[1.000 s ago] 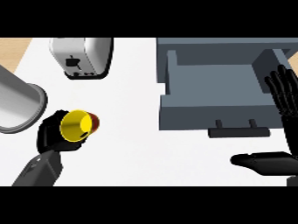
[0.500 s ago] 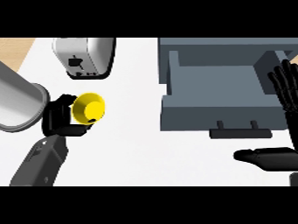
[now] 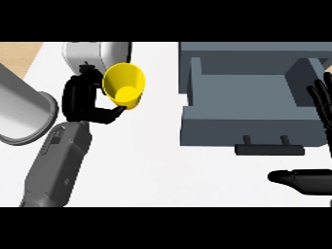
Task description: Pick up the cup, place it into the drawer and close the drawer
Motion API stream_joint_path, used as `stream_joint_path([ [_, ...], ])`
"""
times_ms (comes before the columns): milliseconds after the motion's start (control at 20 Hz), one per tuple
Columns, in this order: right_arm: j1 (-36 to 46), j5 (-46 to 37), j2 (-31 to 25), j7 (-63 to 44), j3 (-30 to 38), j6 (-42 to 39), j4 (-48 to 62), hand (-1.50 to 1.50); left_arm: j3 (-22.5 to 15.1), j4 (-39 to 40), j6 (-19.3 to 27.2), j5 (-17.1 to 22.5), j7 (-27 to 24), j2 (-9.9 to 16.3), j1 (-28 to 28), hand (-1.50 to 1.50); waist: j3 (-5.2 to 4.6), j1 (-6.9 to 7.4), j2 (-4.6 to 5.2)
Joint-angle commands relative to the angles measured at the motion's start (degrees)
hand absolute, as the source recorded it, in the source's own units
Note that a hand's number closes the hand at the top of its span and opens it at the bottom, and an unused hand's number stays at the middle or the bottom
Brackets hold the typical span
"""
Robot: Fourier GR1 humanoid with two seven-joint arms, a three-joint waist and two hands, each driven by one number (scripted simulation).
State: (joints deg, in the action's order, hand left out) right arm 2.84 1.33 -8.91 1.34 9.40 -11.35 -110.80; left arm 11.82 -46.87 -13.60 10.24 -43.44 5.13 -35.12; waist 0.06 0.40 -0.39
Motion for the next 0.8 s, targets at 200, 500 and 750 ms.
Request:
stream_joint_path([
  [200, 0.3, 0.3, 0.7, -2.5, -0.5, 0.6, -1.1, -1.50, -7.9, -15.0, 11.2, -0.2, 16.4, -5.0, -6.2, 1.50, -0.03, -0.41, 0.11],
  [500, -0.2, 1.4, -1.1, -0.8, 1.1, -1.4, -1.2, -1.50, -14.4, -12.0, 20.4, -0.9, 22.4, -5.1, -15.5, 1.50, -0.03, -1.34, 0.35],
  [750, 0.8, 2.5, -1.8, 0.7, 3.1, -2.0, 1.8, -1.50, -11.4, -5.6, 21.5, -1.3, 25.1, -5.1, -23.7, 1.50, -0.04, -1.11, 0.48],
])
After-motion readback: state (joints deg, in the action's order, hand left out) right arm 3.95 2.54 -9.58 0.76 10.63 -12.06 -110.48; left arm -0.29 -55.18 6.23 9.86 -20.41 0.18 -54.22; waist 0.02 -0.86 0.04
